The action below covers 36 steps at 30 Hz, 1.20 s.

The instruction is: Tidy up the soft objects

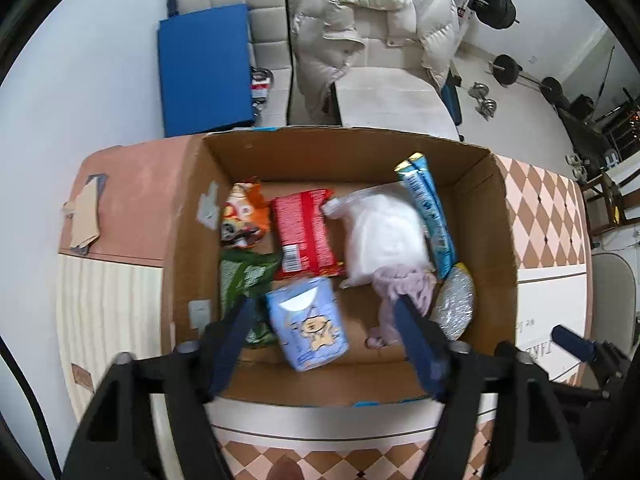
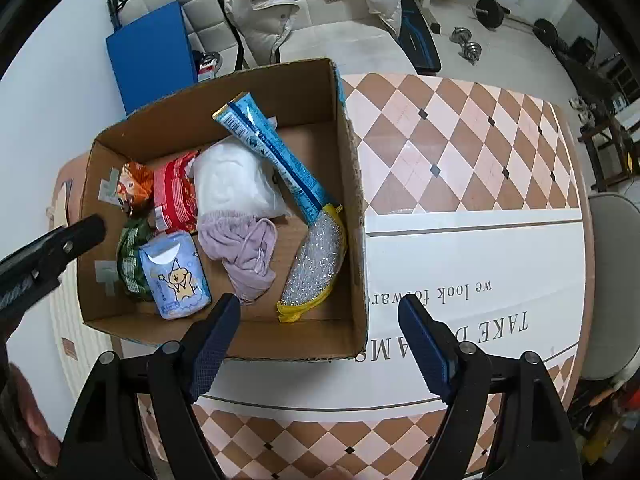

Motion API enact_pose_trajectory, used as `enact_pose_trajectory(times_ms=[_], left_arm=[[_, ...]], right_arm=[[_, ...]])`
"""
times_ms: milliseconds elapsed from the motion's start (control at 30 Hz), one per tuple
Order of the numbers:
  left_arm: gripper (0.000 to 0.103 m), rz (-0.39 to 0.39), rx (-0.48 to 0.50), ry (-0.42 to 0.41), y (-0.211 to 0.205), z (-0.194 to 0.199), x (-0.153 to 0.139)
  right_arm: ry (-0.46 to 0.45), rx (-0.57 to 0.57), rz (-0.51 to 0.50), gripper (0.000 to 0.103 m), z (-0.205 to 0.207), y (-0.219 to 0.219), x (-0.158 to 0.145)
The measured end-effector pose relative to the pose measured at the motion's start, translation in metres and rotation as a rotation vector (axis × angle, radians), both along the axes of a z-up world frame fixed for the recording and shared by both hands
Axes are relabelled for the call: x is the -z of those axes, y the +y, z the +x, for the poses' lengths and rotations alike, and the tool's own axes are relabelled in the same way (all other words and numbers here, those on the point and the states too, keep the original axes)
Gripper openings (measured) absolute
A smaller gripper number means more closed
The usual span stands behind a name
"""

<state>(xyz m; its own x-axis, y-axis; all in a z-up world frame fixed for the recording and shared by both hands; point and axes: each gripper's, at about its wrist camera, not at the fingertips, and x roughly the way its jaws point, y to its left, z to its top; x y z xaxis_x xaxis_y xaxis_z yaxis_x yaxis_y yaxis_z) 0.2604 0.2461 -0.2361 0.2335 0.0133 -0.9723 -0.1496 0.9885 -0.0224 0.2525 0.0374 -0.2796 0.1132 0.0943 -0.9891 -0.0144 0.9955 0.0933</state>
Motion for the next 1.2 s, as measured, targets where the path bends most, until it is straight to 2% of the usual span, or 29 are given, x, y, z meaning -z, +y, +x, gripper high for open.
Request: enact_pose_trajectory(times_ms=[133,233,333,567,833,967,1200], left_arm=[[0.093,0.045,-0.019,-0.016,0.005,-0.013,-0.003],[0.099,0.060,-0.031,-0.027,0.007,-0.019,-0.005],[0.100,0.081,-0.034,-0.045,0.007,-0.023,-0.009],[0.101,0.063,-0.041,-0.082,0.001,-0.034,-0.028],[0.101,0.104,-0.030,-0.209,-0.026,-0.087,-0.102],[0.101,0.097,-0.047,-0.260,-0.031,-0.114,-0.135],[0.101,0.089,-0.029,-0.313,-0.043,-0.154,-0.177]], right_arm=[[-0.005,-0.013,0.004,0.092,-0.002,0.005,0.002],[-0.006,-0.017,0.020,0.103,-0.003,0.007,0.002],[-0.027,-0.023,-0.007,0.103,-0.005,0.008,-0.001],[-0.083,-0.034,-0.035,0.103,-0.012,0.003,-0.024],[-0.215,-0.038,-0.020,0.103,-0.061,-0.018,-0.102],[-0.274,-0.040,-0.015,0.103,-0.093,-0.028,-0.145],[-0.367,-0.066,-0.014,0.103,-0.146,-0.039,-0.211]])
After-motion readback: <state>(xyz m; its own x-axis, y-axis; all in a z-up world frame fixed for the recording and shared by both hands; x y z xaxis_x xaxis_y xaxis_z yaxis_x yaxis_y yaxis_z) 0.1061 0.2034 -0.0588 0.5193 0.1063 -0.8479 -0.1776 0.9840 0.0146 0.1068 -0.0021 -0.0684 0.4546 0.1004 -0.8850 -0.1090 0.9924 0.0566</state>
